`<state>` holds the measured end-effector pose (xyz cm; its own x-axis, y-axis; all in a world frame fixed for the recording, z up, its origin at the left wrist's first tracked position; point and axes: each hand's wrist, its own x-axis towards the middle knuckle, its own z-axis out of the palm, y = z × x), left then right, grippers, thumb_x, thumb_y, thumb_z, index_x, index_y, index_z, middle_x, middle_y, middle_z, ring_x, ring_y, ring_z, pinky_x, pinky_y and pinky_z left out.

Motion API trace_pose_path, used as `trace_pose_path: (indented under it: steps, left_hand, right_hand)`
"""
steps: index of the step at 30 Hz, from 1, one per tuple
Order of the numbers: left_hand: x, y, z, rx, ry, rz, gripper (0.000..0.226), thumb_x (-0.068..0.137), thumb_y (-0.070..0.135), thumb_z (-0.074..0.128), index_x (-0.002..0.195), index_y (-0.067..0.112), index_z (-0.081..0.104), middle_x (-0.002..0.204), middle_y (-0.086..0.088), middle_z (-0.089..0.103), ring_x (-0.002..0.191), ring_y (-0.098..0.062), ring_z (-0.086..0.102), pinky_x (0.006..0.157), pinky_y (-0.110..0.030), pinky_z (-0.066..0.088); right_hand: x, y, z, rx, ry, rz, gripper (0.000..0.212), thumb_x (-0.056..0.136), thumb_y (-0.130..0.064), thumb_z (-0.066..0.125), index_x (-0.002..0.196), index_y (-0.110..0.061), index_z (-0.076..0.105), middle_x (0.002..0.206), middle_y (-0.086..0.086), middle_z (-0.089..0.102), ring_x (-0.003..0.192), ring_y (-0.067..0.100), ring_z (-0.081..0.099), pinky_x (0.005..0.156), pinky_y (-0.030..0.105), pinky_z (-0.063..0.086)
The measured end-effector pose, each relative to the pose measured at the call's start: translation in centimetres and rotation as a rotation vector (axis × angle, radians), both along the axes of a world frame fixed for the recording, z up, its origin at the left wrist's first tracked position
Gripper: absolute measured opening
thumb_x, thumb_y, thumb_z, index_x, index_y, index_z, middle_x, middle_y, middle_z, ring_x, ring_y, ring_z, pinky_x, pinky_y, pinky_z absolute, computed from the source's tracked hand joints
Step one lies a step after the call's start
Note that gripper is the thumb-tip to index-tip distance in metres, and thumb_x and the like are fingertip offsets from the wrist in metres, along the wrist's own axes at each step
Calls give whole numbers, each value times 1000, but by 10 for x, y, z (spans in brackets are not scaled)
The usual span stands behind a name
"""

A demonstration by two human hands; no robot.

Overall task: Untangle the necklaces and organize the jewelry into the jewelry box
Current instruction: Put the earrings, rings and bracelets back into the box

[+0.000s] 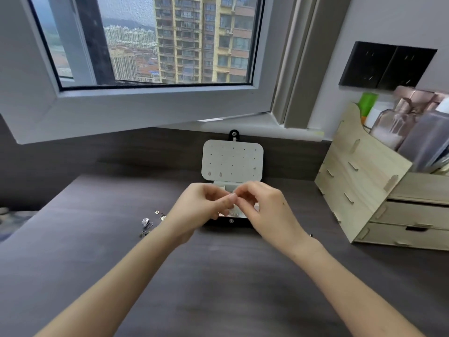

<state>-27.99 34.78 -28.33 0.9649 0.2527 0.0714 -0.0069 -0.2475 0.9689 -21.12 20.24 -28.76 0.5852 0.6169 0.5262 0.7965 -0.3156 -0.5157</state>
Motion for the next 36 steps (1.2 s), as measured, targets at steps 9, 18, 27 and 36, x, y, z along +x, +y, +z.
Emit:
trace_pose_path:
  steps: [9,18,27,36]
  left_hand:
    - [14,16,-11,26,35,98,18,88,12,64,71,9,69,63,-1,65,52,-3,55,50,-15,42]
    - [81,77,-12,-92,-30,324,11,89,20,64,89,11,69,97,-8,70,90,-16,59,84,-29,46]
    - [103,70,-7,-378,-18,264,17,92,16,59,103,5,65,92,-7,66,74,-15,59,81,-35,47]
    - [23,37,-7,-297,-30,246,10,92,16,59,91,8,66,94,-9,68,94,-27,64,88,-42,51]
  right_hand:
    - [10,11,-11,-25,124,58,20,81,-7,67,97,-15,59,80,-5,63,72,9,56,69,17,44]
    - [41,-4,-46,-444,-302,-115,34,51,-34,89,71,-21,65,74,-5,59,70,20,56,59,27,49]
    - [45,-4,-44,-415,-407,31,25,54,-27,85,63,-21,63,74,-6,55,73,16,46,70,20,25]
    - [-25,-39,-30,-537,-437,212,29,54,-35,84,59,-26,56,72,-12,53,73,10,41,67,21,21]
